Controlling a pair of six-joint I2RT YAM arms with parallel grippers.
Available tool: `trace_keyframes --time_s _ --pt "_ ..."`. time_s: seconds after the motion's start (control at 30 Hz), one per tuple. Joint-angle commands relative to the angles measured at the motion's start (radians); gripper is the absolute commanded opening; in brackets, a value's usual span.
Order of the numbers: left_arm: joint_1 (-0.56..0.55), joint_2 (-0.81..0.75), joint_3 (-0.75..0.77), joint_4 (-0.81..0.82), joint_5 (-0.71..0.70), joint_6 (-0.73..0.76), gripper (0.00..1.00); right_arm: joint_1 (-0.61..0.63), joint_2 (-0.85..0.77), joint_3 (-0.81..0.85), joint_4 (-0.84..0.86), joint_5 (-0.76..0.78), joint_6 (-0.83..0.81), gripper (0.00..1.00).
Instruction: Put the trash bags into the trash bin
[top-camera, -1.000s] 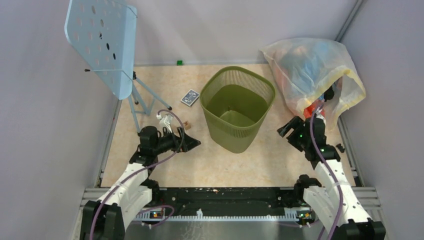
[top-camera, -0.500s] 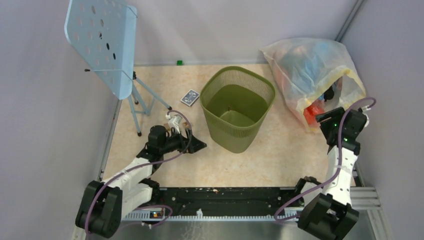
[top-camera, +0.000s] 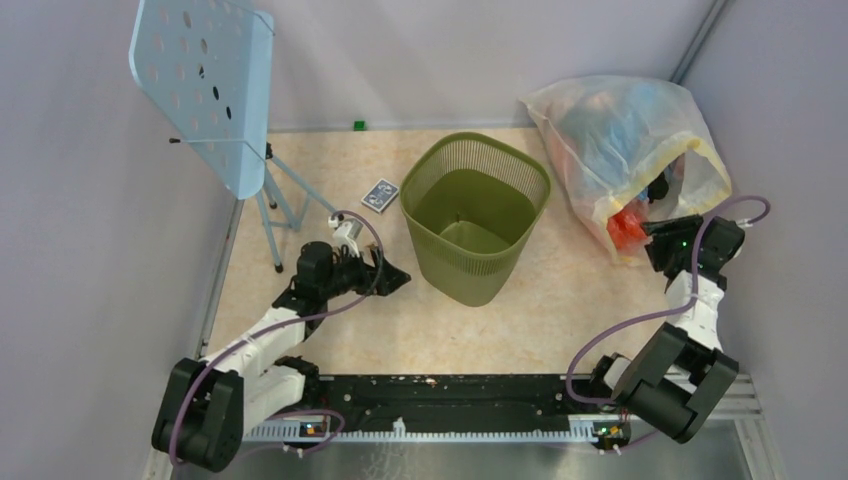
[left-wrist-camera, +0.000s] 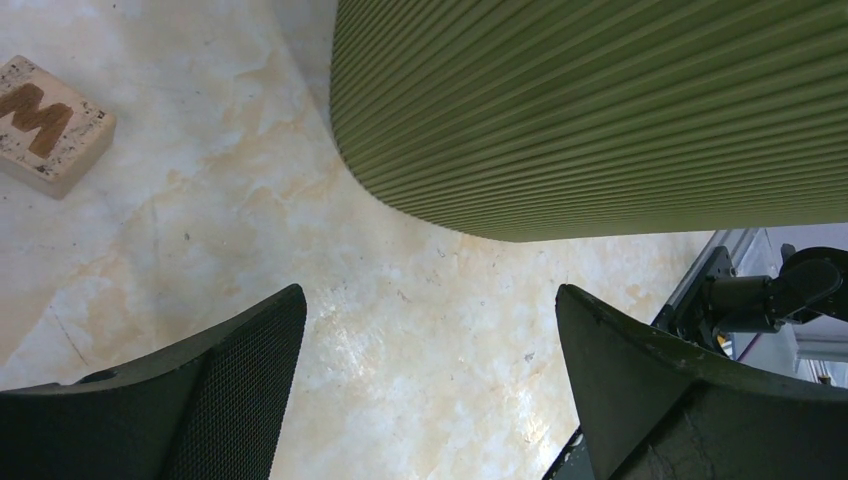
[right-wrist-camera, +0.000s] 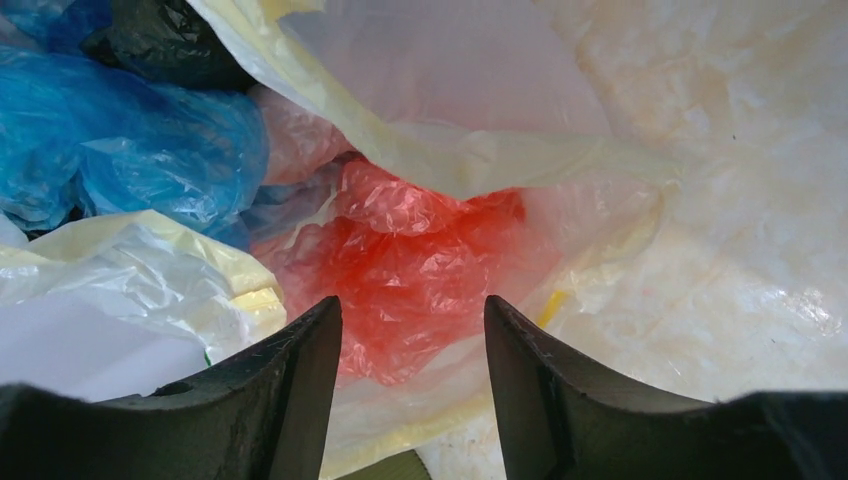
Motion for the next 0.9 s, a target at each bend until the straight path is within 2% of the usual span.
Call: trace_keyframes --time_s 0.0,0.13,0.33,0.53,0.7,0.77,0.87 --pt "-0.001 -0.030 0.034 -0.017 -0.021 0.017 0.99 0.009 0.043 0.003 0.093 -0.004 0.017 0.56" --pt "-0.001 -0.041 0.030 -0.021 -0.020 0.014 0.99 0.067 0.094 0.000 0.108 0.044 0.036 0.62" --pt "-0.001 -0.033 0.043 -0.039 -0.011 0.029 0.99 0.170 0.155 -0.010 0.174 0.128 0.089 0.62" --pt "-0.001 -0.004 0.031 -0.007 0.020 -0.013 0.99 0.179 0.207 -0.023 0.170 0.202 0.150 0.60" --pt "-0.001 0.036 0.029 0.030 0.049 -0.065 0.99 0.178 0.122 -0.038 0.050 0.403 0.144 0.77" --pt "-0.001 0.049 0.034 0.032 0.057 -0.076 0.99 0.176 0.076 -0.054 0.065 0.433 0.109 0.78" --pt "-0.001 0.059 0.031 0.052 0.067 -0.086 0.99 0.177 0.083 -0.065 0.097 0.380 0.089 0.74"
